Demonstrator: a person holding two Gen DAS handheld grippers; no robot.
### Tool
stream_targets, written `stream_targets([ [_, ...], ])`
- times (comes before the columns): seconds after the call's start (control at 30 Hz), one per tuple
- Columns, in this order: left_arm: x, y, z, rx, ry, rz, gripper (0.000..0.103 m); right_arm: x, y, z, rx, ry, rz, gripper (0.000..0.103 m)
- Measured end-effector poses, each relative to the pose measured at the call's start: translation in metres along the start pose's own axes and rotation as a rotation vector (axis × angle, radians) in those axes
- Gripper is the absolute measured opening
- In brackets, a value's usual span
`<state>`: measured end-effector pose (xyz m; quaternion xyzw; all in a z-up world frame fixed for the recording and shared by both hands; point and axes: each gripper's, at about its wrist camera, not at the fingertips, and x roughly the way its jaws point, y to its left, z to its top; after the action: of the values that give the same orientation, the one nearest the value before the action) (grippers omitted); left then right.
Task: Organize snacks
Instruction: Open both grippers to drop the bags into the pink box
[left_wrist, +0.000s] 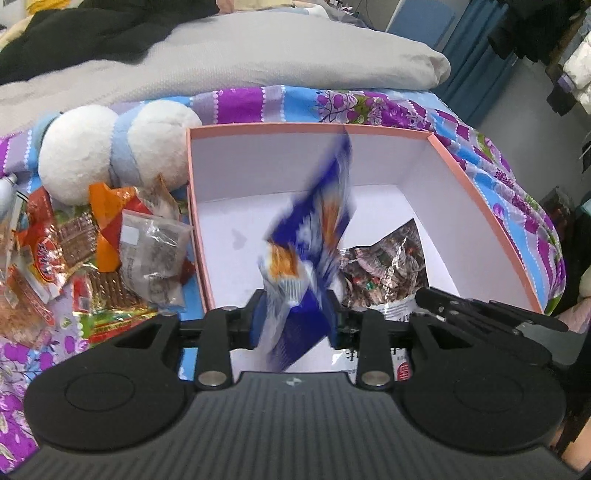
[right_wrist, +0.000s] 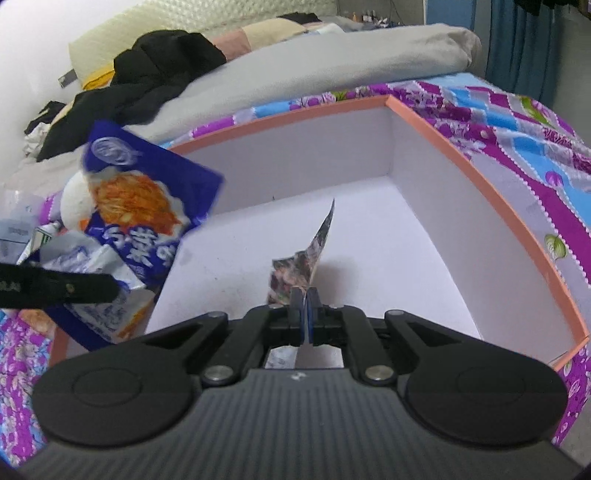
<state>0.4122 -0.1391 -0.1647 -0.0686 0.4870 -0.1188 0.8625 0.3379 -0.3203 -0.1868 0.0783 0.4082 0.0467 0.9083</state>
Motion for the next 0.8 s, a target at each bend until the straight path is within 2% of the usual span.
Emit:
stream_targets([
  [0.03,-0.003,0.000,0.000,0.000,-0.008,-0.002,0.049,0.003,-0.001,0.000,0.002,0.010,0.003,0.017],
  [0.07,-0.006,0.001,0.000,-0.001,-0.015,-0.002,0.053,0.003,0.000,-0.001,0.003,0.017,0.001,0.040],
  [0.1,-0.010,0.001,0.001,-0.002,-0.021,0.001,0.055,0.002,0.001,-0.001,0.004,0.016,-0.001,0.049],
  [0.13,-0.014,0.001,0.001,0.000,-0.027,0.004,0.056,-0.001,0.002,-0.002,0.004,0.004,0.000,0.052],
  [0.37,-0.056,-0.002,0.000,0.011,-0.090,-0.001,0.056,-0.029,0.010,0.005,-0.014,-0.064,0.015,0.050],
  [0.8,-0.160,0.002,-0.020,0.013,-0.242,0.000,0.056,-0.111,0.042,0.011,-0.054,-0.213,0.079,0.051],
])
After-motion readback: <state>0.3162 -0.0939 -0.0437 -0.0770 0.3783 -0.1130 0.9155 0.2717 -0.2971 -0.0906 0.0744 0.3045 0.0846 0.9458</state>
